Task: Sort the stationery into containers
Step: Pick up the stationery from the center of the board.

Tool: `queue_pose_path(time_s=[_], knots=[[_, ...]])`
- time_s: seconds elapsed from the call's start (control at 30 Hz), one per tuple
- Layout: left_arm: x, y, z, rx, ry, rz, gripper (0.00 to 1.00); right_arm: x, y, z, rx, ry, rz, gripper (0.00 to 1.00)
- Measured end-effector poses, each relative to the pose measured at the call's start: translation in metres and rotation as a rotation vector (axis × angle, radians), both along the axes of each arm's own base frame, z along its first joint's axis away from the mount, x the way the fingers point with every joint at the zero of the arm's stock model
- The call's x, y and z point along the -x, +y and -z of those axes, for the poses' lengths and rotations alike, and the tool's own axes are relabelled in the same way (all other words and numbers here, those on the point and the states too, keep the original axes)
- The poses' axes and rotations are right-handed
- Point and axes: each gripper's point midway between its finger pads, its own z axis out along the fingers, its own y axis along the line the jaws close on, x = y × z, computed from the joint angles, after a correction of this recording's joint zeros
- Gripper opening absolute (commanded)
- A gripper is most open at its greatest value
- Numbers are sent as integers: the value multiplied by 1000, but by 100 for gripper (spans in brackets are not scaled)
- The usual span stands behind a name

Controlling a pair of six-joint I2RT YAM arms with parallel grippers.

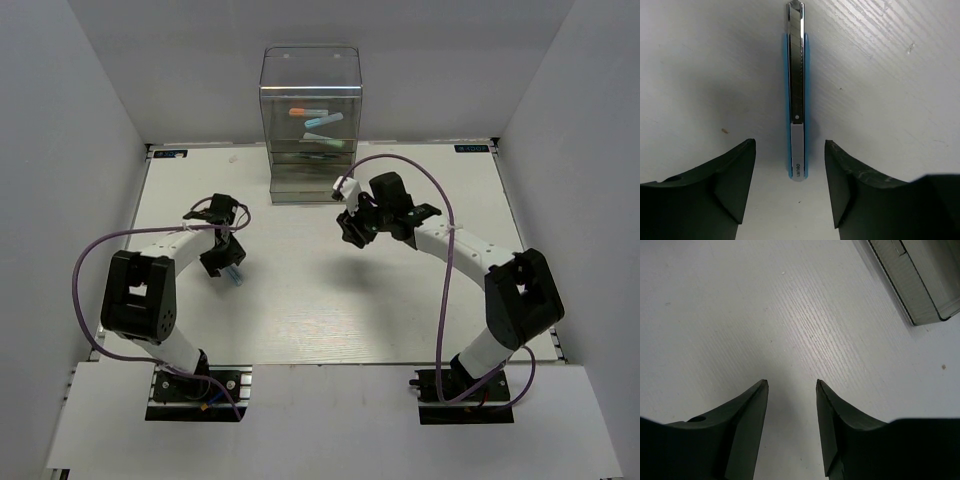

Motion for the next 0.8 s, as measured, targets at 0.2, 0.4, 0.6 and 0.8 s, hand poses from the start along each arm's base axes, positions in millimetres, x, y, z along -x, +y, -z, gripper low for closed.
queue_pose_path(time_s=[0.2, 0.4, 0.6, 0.8], knots=[[-3, 0, 11, 26, 27, 18, 54, 4, -4, 6, 10, 10, 5, 51], [-6, -3, 20, 43, 43, 33, 51, 3, -4, 6, 10, 9, 7, 51], [-9, -4, 20, 50, 36, 43, 14, 3, -4, 6, 11, 8, 8, 51], [-11, -12, 18, 88, 26, 59, 0, 2, -5, 6, 14, 5, 13, 51]])
